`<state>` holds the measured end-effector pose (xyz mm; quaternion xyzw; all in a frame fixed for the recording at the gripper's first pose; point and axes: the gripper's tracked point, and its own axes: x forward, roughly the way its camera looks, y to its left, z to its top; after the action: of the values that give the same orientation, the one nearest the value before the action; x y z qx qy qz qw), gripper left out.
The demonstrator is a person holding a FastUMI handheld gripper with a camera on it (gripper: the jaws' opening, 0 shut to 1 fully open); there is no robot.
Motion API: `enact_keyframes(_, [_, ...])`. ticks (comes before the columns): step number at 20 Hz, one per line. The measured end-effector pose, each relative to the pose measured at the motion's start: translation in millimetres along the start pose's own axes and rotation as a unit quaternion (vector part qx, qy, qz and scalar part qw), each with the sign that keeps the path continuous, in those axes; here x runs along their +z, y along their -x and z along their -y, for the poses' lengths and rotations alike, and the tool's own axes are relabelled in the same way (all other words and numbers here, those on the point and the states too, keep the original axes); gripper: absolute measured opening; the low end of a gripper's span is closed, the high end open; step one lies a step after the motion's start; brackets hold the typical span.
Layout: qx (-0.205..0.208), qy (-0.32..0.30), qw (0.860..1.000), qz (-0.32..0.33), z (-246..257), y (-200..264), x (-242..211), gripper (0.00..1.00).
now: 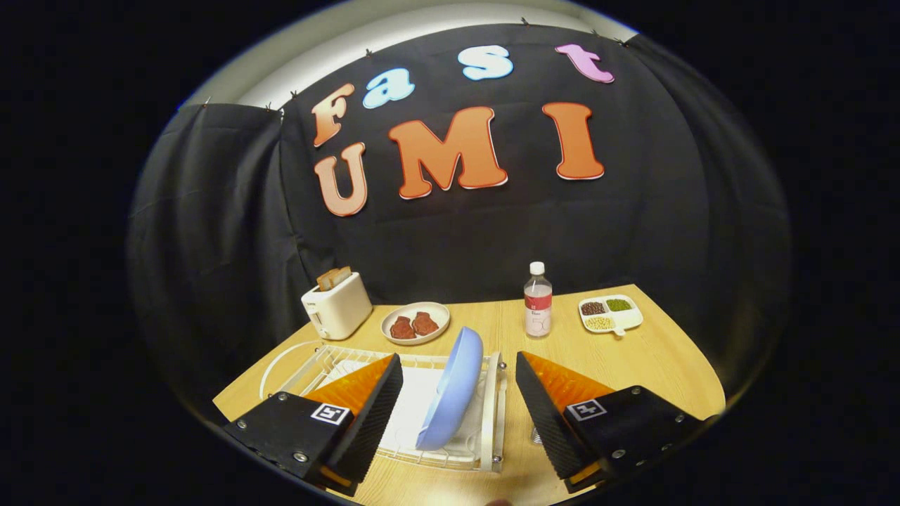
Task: Take the plate from the dish rack, then take the spoon from the basket and place it into the plate.
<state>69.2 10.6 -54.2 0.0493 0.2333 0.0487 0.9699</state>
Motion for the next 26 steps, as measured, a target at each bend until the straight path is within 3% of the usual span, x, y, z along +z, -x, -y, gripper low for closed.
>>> enact_keyframes(4, [-0.008, -0.008, 0.999, -0.033, 8, -26, 4, 0.96])
enact_keyframes(12, [-0.014, -0.027, 0.984, -0.174, 2, -77, -44, 0.87])
enact_keyframes(16, [-0.037, -0.028, 0.975, -0.219, 0, -90, -63, 0.71])
enact_keyframes(20, [-0.088, 0.004, 0.965, -0.249, 6, -92, -71, 0.40])
enact_keyframes(26, [-0.145, 0.028, 0.959, -0.241, 14, -89, -49, 0.29])
